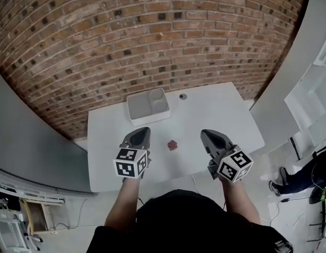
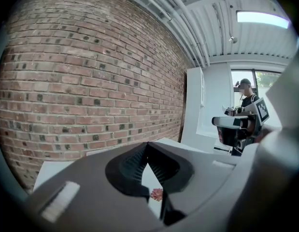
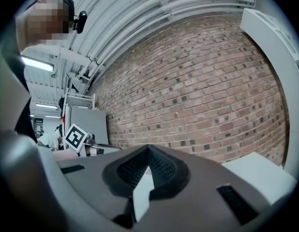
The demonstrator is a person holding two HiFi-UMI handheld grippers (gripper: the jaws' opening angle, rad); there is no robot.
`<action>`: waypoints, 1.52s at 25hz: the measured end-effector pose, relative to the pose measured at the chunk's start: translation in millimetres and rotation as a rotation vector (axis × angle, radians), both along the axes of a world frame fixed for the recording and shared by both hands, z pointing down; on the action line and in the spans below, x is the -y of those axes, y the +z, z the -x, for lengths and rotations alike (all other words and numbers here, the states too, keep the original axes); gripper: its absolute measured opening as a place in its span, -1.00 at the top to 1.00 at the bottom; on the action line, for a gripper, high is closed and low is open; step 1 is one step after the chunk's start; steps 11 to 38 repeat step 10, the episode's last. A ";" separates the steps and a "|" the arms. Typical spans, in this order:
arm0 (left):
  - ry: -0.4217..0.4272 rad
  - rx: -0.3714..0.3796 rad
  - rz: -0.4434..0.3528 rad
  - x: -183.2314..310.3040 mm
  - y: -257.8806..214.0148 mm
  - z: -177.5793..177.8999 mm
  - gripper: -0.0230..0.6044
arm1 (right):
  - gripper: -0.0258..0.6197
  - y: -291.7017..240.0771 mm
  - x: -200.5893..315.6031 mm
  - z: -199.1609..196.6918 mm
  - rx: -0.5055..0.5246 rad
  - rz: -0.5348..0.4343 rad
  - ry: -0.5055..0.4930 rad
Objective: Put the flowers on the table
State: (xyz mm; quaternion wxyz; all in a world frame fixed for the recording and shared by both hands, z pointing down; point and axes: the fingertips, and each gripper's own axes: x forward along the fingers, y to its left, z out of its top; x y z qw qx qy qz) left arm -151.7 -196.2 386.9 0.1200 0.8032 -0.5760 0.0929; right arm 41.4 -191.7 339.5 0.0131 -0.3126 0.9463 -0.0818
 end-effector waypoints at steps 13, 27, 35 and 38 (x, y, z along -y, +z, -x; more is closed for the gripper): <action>-0.083 -0.032 0.044 -2.3 32.5 25.7 0.89 | 0.88 12.7 15.9 -14.4 -0.072 0.002 0.009; -0.083 -0.032 0.044 -2.3 32.5 25.7 0.89 | 0.88 12.7 15.9 -14.4 -0.072 0.002 0.009; -0.083 -0.032 0.044 -2.3 32.5 25.7 0.89 | 0.88 12.7 15.9 -14.4 -0.072 0.002 0.009; -0.083 -0.032 0.044 -2.3 32.5 25.7 0.89 | 0.88 12.7 15.9 -14.4 -0.072 0.002 0.009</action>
